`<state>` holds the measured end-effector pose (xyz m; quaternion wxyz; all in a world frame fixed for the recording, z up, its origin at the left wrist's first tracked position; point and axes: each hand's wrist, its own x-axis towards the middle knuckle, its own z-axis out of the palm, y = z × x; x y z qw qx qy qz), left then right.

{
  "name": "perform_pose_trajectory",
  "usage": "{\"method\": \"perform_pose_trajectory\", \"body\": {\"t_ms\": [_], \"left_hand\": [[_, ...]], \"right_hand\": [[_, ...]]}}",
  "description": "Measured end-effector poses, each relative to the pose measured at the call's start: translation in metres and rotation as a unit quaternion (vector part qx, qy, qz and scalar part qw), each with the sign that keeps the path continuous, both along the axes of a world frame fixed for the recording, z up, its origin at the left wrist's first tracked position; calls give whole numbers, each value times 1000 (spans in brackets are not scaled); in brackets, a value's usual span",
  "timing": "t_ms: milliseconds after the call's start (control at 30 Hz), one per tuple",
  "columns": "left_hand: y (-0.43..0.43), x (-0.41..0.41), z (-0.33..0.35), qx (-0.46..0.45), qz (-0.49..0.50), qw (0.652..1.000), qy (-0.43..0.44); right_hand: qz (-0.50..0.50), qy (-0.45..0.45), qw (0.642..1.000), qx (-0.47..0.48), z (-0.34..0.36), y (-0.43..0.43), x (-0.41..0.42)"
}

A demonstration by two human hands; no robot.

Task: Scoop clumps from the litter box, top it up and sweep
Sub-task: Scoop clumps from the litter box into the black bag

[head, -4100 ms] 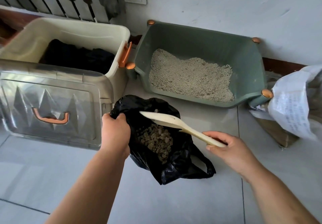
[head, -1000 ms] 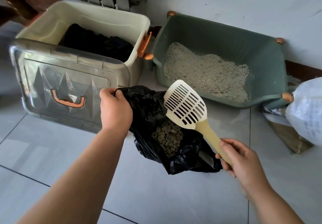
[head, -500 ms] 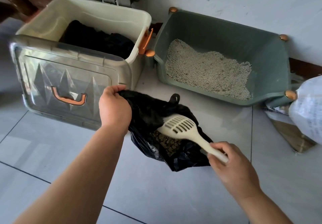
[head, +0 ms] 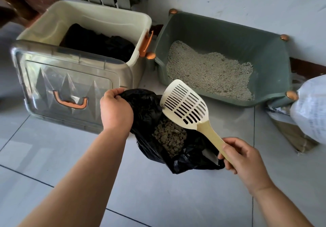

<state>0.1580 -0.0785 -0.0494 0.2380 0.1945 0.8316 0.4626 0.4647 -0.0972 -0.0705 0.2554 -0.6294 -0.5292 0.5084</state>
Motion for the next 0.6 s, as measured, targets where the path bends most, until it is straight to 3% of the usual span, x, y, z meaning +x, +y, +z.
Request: {"method": "perform_pose_trajectory", "body": {"t_ms": [200,400,467,600], "left_hand": [[-3,-4,1,-46,-35,998,11],[-16,-10,15,-118,-96,987,54],[-21,-7,18,-184,-133,968,103],[-28,14,7,-293,-239,899,222]], "right_hand": [[-11,45,997,-56,-8,3,2],[3,36,999,-35,-7,10,4],[24,-1,1000,-5,-8,9,6],[55,-86,994,46,-6,3,9]]}}
